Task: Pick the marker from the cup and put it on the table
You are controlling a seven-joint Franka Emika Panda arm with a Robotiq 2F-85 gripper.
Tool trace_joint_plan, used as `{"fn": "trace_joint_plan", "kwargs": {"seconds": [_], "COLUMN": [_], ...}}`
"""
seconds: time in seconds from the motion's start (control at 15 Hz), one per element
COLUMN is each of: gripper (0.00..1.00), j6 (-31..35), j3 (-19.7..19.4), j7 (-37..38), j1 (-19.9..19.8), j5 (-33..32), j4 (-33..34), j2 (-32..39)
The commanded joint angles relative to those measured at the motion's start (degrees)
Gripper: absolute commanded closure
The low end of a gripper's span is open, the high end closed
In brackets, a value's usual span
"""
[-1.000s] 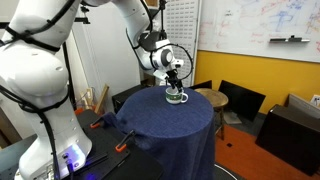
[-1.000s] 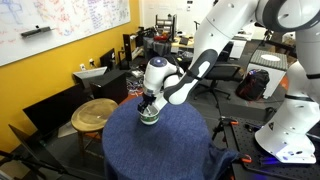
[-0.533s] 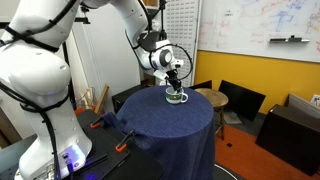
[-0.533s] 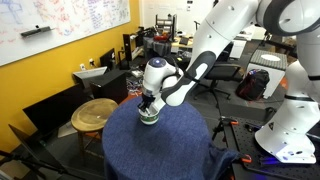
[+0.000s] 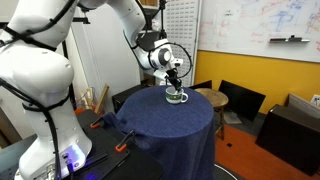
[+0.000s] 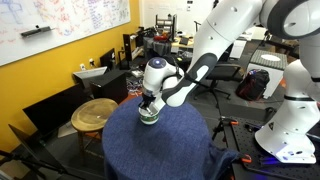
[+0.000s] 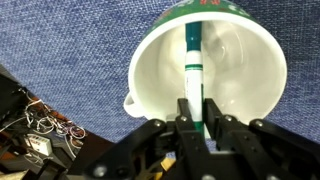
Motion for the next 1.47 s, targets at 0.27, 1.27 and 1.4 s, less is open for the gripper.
{"fn": "trace_joint_plan", "kwargs": {"seconds": [0.27, 1.27, 1.4], "gripper": [0.95, 0.95, 0.95], "j6": [1.36, 10.43, 12.16], "j3": [-13.33, -45.48, -49.21], "j7": [7.78, 18.57, 17.37], "j1": [14.36, 46.02, 49.55], "j5": [-3.62, -2.28, 1.6], "j4": [-5.19, -17.59, -19.96], "j2": [-2.13, -1.92, -1.71]}}
